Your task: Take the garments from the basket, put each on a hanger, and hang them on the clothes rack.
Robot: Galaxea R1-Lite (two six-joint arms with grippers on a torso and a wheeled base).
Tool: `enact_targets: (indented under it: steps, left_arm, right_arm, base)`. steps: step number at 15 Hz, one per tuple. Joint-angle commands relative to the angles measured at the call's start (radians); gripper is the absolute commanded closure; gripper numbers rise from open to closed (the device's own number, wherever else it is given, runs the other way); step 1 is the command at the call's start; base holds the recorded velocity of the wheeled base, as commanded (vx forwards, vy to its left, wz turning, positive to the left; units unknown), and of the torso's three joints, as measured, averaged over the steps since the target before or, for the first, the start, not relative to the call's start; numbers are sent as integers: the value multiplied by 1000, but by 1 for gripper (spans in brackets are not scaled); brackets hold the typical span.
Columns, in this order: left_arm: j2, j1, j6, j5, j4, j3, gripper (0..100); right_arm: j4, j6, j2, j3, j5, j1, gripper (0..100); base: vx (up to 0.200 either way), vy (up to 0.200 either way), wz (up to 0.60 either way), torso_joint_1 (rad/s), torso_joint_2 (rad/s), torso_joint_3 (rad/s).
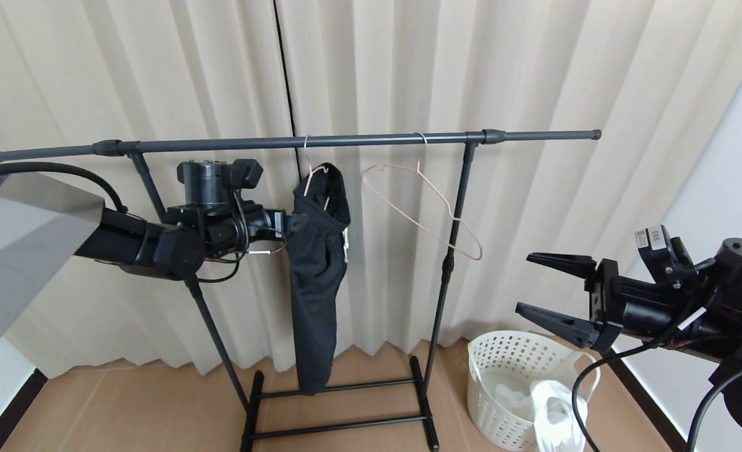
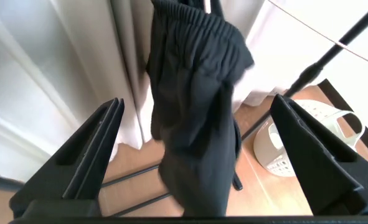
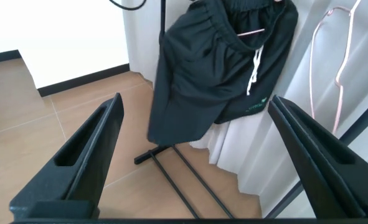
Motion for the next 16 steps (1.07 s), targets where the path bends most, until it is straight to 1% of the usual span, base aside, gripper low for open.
enact_targets:
  steps: [1, 3, 4, 5, 6, 7, 8, 9, 10, 11, 14, 15, 16]
  left_arm:
    - [-115, -1, 30, 0, 2, 84, 0]
    - [-190, -6, 38, 0, 2, 159, 0]
    - [-291, -15, 39, -1, 0, 264, 0]
    - [-354, -24, 39, 0, 0, 330, 0]
    - [-446, -29, 45, 2, 0, 414, 0]
    - [-518, -29, 56, 2, -7, 482, 0]
    - [-570, -31, 58, 5, -7, 526, 0]
    - [-652, -34, 58, 9, -7, 594, 0]
    - [-684, -41, 58, 9, -7, 623, 0]
    - [-787, -54, 58, 9, -7, 706, 0]
    - [-1018, -118, 53, 9, -1, 880, 0]
    - [-1115, -150, 55, 16, 2, 971, 0]
    - [-1179, -156, 58, 32, 2, 1029, 0]
  right_arm:
    - [0, 0, -8, 1, 0, -1, 0]
    - [0, 0, -19, 4, -2, -1, 0]
    - [10, 4, -65, 9, -31, -1, 0]
    - [20, 17, -102, 26, -89, -1, 0]
    - [35, 57, -156, 39, -193, 1, 0]
    - [75, 80, -205, 36, -252, 1, 0]
    - [133, 81, -255, 39, -285, -1, 0]
    - [253, 83, -349, 44, -377, -1, 0]
    - [302, 83, -383, 49, -422, 1, 0]
    - [379, 83, -476, 90, -508, 7, 0]
    - [411, 78, -668, 245, -603, 5, 0]
    - [443, 75, -778, 335, -640, 7, 0]
    - [480, 72, -866, 389, -643, 5, 0]
  base:
    - [0, 0, 0, 0, 0, 0]
    - [0, 0, 0, 0, 0, 0]
    - [0, 0, 0, 0, 0, 0]
    - [0, 0, 0, 0, 0, 0]
    - [0, 0, 0, 0, 0, 0]
    - [0, 0, 0, 0, 0, 0]
    - [0, 0, 0, 0, 0, 0]
    - [0, 0, 0, 0, 0, 0]
    - [0, 0, 0, 0, 0, 0]
    - [0, 0, 0, 0, 0, 0]
    - [0, 0, 0, 0, 0, 0]
    - [0, 0, 0, 0, 0, 0]
    - [0, 0, 0, 0, 0, 0]
